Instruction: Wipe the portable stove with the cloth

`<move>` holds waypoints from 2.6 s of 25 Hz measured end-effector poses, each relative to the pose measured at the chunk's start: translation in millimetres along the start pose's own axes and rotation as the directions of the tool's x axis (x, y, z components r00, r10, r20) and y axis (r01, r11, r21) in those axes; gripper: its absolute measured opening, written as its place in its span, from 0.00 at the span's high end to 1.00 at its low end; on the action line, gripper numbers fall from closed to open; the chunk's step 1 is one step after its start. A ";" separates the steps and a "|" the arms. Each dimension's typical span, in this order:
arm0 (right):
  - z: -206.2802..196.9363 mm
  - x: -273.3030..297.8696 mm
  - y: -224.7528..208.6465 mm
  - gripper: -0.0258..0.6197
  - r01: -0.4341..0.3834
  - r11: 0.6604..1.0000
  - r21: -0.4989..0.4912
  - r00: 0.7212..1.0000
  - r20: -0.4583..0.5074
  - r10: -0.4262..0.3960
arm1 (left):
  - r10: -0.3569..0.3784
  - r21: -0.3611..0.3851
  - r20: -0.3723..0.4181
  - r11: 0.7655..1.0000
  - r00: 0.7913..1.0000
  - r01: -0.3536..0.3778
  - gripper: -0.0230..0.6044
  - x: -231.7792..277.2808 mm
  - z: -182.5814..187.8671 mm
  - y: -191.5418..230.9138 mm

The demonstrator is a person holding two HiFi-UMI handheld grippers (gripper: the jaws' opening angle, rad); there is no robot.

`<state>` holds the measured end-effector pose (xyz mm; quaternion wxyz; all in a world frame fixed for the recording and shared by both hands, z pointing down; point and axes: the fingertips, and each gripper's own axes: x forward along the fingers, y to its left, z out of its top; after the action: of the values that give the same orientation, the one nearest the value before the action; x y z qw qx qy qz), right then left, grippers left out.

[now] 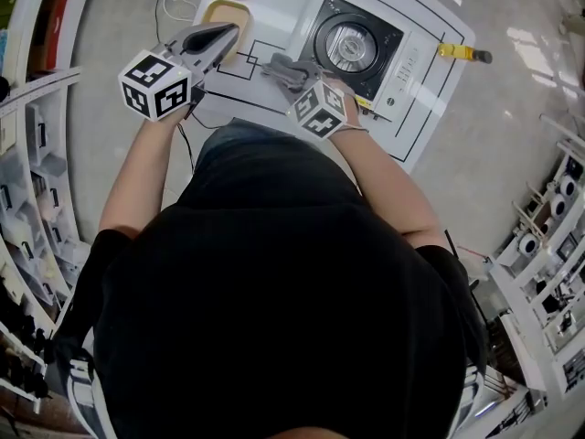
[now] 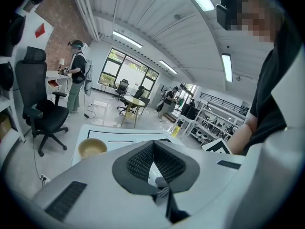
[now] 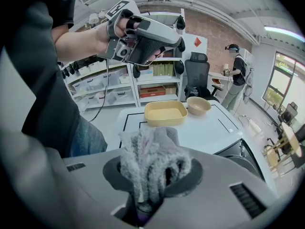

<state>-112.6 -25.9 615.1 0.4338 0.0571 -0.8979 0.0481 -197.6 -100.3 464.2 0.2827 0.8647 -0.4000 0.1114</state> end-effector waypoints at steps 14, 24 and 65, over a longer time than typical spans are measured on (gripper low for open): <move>10.0 18.3 -63.9 0.78 0.020 0.998 0.055 1.000 -0.013 -0.020 | -0.009 -0.031 -0.018 0.999 1.000 0.009 0.93 9.2 -4.0 28.5; 17.6 27.8 -120.1 0.78 0.047 0.993 0.111 0.999 -0.008 -0.047 | -0.014 -0.048 -0.030 0.999 0.999 0.012 0.93 24.3 1.7 49.9; -33.4 -12.4 -289.7 0.78 0.151 0.803 0.577 0.962 0.102 -0.255 | -0.154 -0.059 -0.130 0.987 0.980 0.147 0.93 109.7 -10.0 34.9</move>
<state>-37.3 -307.0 636.7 0.3196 0.2826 -0.8665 0.2590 -151.7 -181.7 532.3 0.3377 0.8758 -0.3163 0.1374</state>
